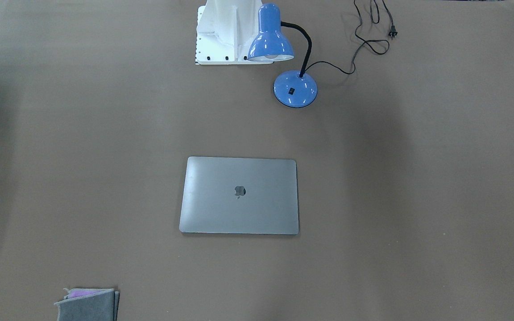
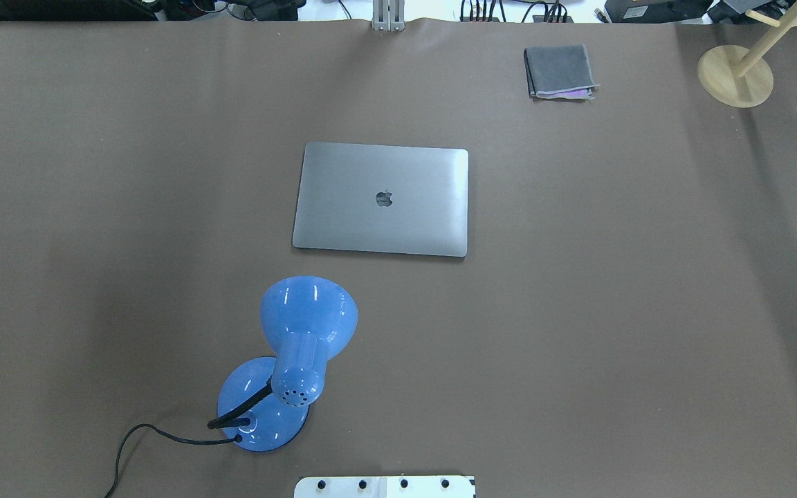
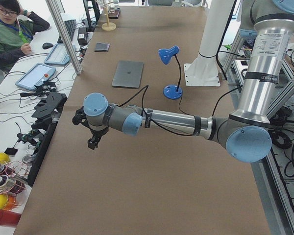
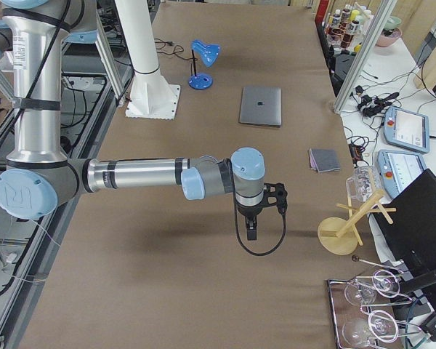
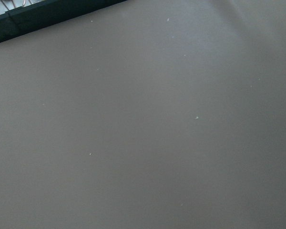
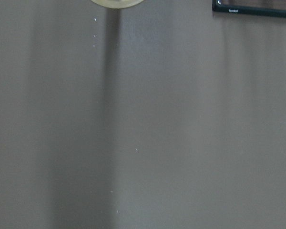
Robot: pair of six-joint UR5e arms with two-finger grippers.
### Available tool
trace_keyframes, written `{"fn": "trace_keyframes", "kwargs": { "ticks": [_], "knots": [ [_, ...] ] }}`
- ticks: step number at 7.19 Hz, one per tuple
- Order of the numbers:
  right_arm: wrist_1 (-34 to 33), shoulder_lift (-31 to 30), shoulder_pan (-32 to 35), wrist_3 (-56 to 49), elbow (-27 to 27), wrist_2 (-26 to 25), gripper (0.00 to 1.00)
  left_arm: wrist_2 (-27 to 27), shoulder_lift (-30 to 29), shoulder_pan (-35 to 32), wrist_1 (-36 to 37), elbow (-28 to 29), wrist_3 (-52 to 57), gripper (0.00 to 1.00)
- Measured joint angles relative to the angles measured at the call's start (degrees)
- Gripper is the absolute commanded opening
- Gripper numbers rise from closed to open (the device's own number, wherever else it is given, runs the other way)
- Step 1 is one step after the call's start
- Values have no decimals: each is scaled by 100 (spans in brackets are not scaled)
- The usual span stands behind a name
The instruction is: Close laptop
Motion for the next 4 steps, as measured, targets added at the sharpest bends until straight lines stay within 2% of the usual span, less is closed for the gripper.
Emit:
{"fn": "trace_keyframes", "kwargs": {
  "ticks": [2, 3, 4],
  "knots": [
    [-470, -220, 16, -244, 122, 16, 100, 1252, 499, -88, 1122, -460, 258, 99],
    [-528, -308, 14, -269, 136, 0, 100, 1527, 768, -105, 1569, -918, 323, 99],
    [-527, -404, 13, -276, 136, -21, 100, 1389, 1011, -111, 1779, -1274, 337, 99]
  ]
}}
